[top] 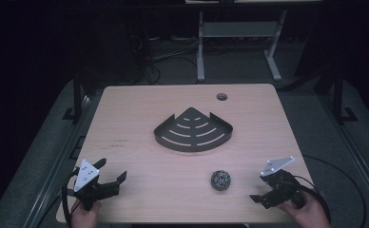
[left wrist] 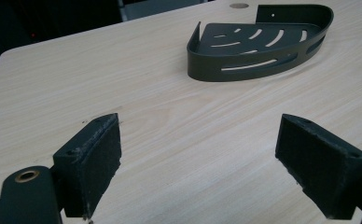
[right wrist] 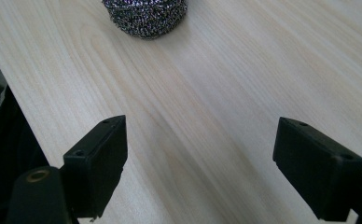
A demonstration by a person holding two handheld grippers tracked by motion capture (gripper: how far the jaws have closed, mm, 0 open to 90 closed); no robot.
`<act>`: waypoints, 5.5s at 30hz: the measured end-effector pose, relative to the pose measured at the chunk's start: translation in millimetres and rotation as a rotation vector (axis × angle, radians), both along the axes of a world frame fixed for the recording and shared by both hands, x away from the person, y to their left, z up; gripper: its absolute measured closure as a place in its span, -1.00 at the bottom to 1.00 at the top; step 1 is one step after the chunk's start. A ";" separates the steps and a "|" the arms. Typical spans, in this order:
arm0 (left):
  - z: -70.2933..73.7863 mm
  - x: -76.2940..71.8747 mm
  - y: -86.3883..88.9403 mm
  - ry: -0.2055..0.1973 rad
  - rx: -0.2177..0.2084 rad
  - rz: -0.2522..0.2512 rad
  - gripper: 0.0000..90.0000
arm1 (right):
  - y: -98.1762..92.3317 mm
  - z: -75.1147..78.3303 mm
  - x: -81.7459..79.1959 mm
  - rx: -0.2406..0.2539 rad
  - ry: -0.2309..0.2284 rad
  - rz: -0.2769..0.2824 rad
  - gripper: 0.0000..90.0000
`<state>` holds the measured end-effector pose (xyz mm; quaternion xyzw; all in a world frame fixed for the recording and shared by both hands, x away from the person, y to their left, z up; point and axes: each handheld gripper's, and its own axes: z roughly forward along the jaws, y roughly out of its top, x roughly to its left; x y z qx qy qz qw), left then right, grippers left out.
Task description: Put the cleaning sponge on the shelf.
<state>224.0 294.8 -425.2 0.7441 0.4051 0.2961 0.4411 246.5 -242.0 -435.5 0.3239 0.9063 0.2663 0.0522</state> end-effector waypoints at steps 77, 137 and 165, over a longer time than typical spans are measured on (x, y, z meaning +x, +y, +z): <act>1.3 -0.2 0.9 -0.007 -0.004 -0.001 -0.69 | 93.5 8.0 38.8 -0.085 0.017 0.232 -0.61; 2.9 -0.3 5.6 -0.014 -0.018 0.016 -0.69 | 119.8 1.8 57.8 -0.164 0.066 0.290 -0.27; 2.4 0.9 3.6 -0.009 -0.016 0.010 -0.69 | 122.5 24.4 86.1 -0.125 0.091 0.276 -0.26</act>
